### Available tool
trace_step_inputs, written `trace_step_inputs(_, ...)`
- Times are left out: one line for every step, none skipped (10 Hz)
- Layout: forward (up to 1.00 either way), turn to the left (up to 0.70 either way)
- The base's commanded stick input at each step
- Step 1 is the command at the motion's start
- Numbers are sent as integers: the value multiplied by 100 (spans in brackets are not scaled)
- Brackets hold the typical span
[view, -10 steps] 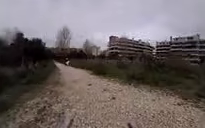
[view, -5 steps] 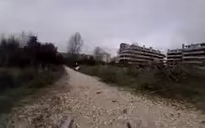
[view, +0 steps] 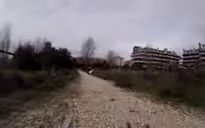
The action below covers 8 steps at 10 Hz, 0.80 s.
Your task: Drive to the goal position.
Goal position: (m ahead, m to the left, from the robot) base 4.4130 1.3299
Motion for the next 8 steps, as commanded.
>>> trace_step_inputs(50, 0)
trace_step_inputs(50, 0)
trace_step_inputs(50, 0)
trace_step_inputs(50, 0)
trace_step_inputs(50, 0)
trace_step_inputs(50, 0)
trace_step_inputs(50, 0)
trace_step_inputs(50, 0)
